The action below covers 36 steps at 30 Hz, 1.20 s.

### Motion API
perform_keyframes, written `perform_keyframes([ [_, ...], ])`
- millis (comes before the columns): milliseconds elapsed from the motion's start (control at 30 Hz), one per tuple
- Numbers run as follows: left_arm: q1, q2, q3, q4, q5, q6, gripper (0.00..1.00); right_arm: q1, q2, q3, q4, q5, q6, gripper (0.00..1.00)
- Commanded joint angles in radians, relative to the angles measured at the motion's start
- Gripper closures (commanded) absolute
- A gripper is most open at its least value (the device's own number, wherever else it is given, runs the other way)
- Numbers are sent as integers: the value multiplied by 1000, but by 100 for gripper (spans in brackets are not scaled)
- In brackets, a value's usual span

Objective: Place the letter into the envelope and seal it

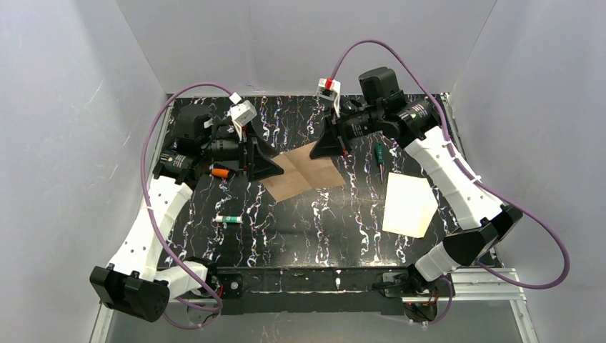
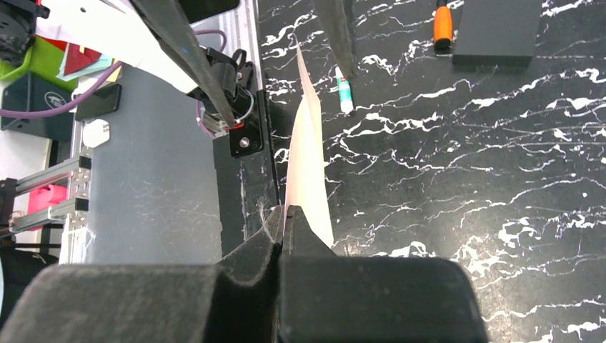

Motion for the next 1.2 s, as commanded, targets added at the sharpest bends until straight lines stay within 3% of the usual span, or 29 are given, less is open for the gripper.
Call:
perform_keyframes([
  [0,-4,-39,-34,52,32,-14,23,7,-1,64,-18,-59,-14,99],
  [133,-4,-33,-49,58,21,-44,36,7,-11,63,-15,-68,-14,99],
  [233,-4,-41,-48,67,-5,-45,53,7,-19,61,-19,-60,-19,99],
  [367,-5,-39,-43,105,47,-62,99,7,-23,59,-9,-53,3,99],
  [500,-4,-17,-15,81,11,-58,100,7,-27,29,109,-45,117,88],
  [633,-5,-29,-28,137,-120,-66,100,7,-94,-130,386,-100,310,48],
  [733,-4,-29,-36,246,-196,-169,100,7,-139,-285,708,-200,555,33],
  [833,-5,19,-14,419,-115,-389,100,10,-188,-428,1019,-214,708,26],
  [900,-7,47,-2,479,-98,-481,100,13,-198,-468,1123,-200,758,22],
  [1000,-7,51,1,480,-131,-437,100,11,-177,-427,1078,-159,728,21],
  [1167,-7,8,-5,453,-124,-301,100,8,-227,-386,955,218,641,23],
])
